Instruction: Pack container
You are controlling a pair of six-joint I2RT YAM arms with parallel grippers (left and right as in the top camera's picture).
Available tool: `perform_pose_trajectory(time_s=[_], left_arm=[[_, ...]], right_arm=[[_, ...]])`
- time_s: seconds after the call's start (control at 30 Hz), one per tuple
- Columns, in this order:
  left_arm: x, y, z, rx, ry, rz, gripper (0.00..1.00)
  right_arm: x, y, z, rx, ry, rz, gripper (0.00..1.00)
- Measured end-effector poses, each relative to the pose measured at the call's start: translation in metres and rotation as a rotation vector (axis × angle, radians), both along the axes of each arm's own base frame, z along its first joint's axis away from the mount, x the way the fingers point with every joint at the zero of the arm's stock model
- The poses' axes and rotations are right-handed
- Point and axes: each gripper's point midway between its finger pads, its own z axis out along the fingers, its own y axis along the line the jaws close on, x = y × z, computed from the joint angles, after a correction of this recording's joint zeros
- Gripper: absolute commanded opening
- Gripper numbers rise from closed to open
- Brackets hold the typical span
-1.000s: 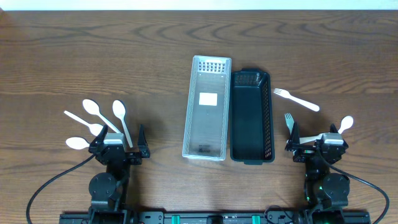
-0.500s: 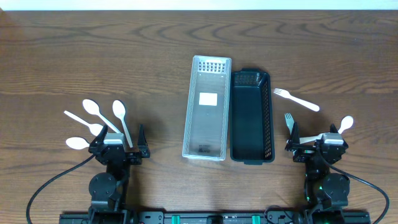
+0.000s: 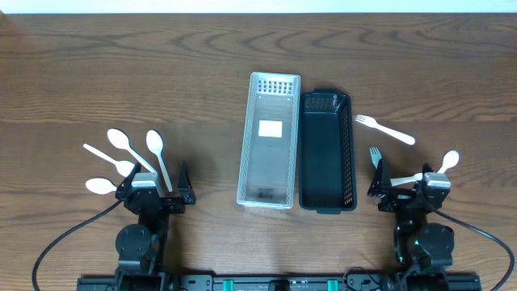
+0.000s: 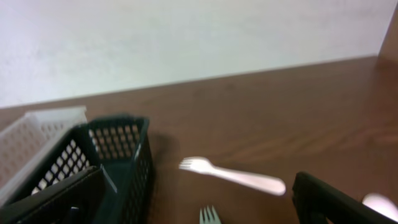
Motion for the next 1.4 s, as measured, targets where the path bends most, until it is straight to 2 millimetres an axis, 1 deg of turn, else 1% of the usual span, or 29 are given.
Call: perform_pose_trajectory(time_s=[0.1, 0.13, 0.2, 0.27, 0.33, 0.37, 0.47, 0.5, 0.53, 0.6, 0.7, 0.83, 0.97, 1.07, 1.13, 1.27, 1.4], left_arm=[[-0.001, -0.002, -0.003, -0.010, 0.068, -0.009, 0.98], [0.000, -0.002, -0.001, -0.014, 0.088, -0.011, 0.98], [0.001, -0.003, 0.008, -0.018, 0.133, -0.010, 0.98], [0.006, -0.003, 0.023, -0.020, 0.180, -0.010, 0.98], [0.015, -0.004, 0.039, -0.018, 0.231, -0.011, 0.98], [0.021, -0.005, 0.048, -0.017, 0.258, -0.013, 0.98], [0.036, -0.010, 0.059, -0.016, 0.376, -0.031, 0.98], [0.040, -0.011, 0.061, -0.015, 0.420, -0.036, 0.98], [0.042, -0.013, 0.059, -0.014, 0.498, -0.041, 0.98], [0.045, -0.015, 0.057, -0.012, 0.630, -0.048, 0.98], [0.049, -0.016, 0.060, -0.008, 0.783, -0.047, 0.98], [0.060, -0.016, 0.070, -0.009, 0.854, -0.044, 0.98], [0.063, -0.017, 0.068, -0.011, 0.877, -0.049, 0.98], [0.063, -0.017, 0.065, -0.011, 0.886, -0.049, 0.98], [0.063, -0.017, 0.065, -0.011, 0.888, -0.049, 0.98], [0.063, -0.017, 0.065, -0.011, 0.888, -0.050, 0.98], [0.063, -0.017, 0.065, -0.013, 0.887, -0.052, 0.98]], right_arm=[[-0.001, -0.001, 0.002, 0.000, 0.055, -0.003, 0.99], [-0.001, -0.001, 0.004, 0.000, 0.069, -0.005, 0.99], [0.000, -0.001, 0.012, -0.002, 0.103, -0.008, 0.99], [0.003, -0.001, 0.022, -0.003, 0.147, -0.010, 0.99], [0.011, -0.002, 0.032, -0.004, 0.206, -0.014, 0.99], [0.013, -0.003, 0.034, -0.004, 0.227, -0.019, 0.99], [0.026, -0.003, 0.042, 0.003, 0.374, -0.010, 0.99], [0.030, -0.002, 0.044, 0.009, 0.416, -0.001, 0.99], [0.031, -0.001, 0.042, 0.019, 0.481, 0.010, 0.99], [0.038, 0.000, 0.045, 0.053, 0.594, 0.032, 0.99], [0.045, -0.005, 0.049, 0.122, 0.778, 0.039, 0.99], [0.056, -0.015, 0.061, 0.162, 0.920, 0.052, 0.99], [0.065, -0.017, 0.065, 0.113, 0.987, 0.110, 0.99], [0.066, -0.020, 0.059, 0.052, 1.045, 0.146, 0.99], [0.062, -0.022, 0.051, -0.003, 1.107, 0.183, 0.99], [0.052, -0.025, 0.023, -0.141, 1.248, 0.325, 0.99], [0.059, -0.036, -0.001, -0.256, 1.321, 0.396, 0.99]])
